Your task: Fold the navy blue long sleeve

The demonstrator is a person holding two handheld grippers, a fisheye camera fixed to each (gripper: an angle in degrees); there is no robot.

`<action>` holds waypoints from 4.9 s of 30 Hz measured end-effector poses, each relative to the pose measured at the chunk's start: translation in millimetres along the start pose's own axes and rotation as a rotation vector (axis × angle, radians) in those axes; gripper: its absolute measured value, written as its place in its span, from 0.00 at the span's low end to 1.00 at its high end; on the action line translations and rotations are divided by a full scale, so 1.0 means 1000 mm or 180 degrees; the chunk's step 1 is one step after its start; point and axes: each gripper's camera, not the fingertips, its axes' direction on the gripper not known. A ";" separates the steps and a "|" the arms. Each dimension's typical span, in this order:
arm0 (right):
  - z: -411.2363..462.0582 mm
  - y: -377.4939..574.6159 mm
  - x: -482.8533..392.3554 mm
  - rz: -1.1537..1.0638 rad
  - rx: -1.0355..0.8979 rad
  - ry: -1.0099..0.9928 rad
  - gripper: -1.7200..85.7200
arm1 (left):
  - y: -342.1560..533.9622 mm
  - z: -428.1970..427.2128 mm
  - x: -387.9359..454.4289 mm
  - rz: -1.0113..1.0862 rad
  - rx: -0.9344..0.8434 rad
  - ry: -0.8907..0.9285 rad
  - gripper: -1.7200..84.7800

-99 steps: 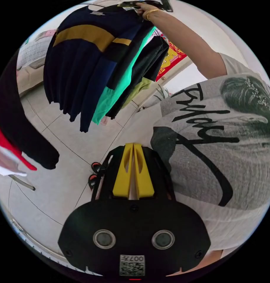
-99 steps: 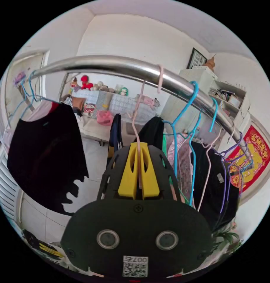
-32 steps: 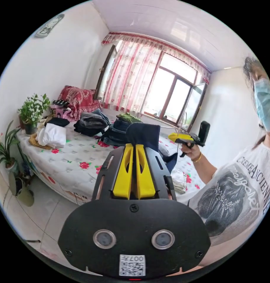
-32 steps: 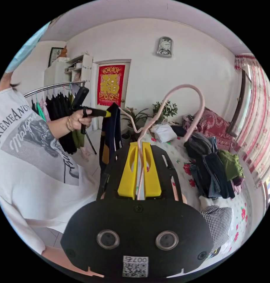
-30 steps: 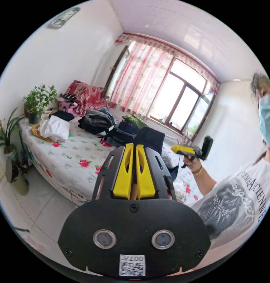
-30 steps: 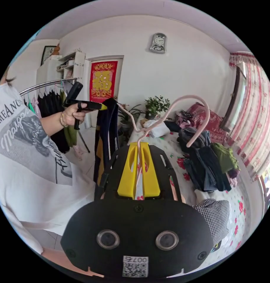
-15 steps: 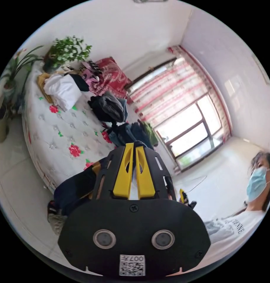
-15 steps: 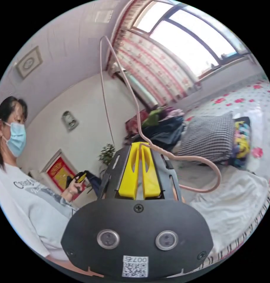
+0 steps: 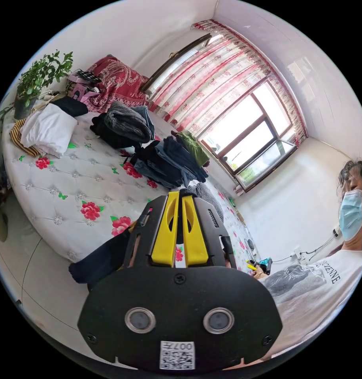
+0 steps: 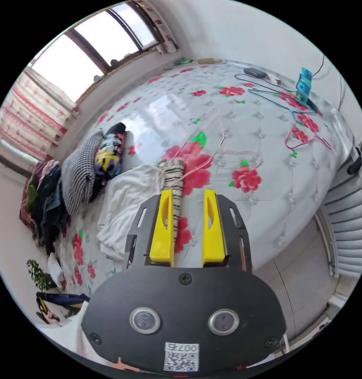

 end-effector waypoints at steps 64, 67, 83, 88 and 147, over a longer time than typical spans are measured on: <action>0.028 0.222 -0.547 -0.3537 0.0414 -0.0878 0.03 | -0.399 -0.010 0.061 0.1180 -0.0494 0.0162 0.03; 0.093 0.217 -0.579 -0.3271 0.0133 -0.0456 0.04 | -0.410 0.065 0.035 0.0876 -0.1020 -0.0367 0.08; 0.202 0.432 -0.392 -0.2465 -0.1687 0.0314 0.08 | -0.202 0.072 0.002 0.1119 -0.2414 -0.1152 0.05; 0.198 0.402 -0.390 -0.2476 -0.1803 0.0555 0.03 | -0.249 0.084 -0.020 0.1084 -0.2779 -0.1058 0.02; 0.069 0.375 -0.215 -0.2151 -0.1391 -0.0467 0.05 | -0.228 -0.122 -0.102 -0.0172 -0.2208 -0.1627 0.02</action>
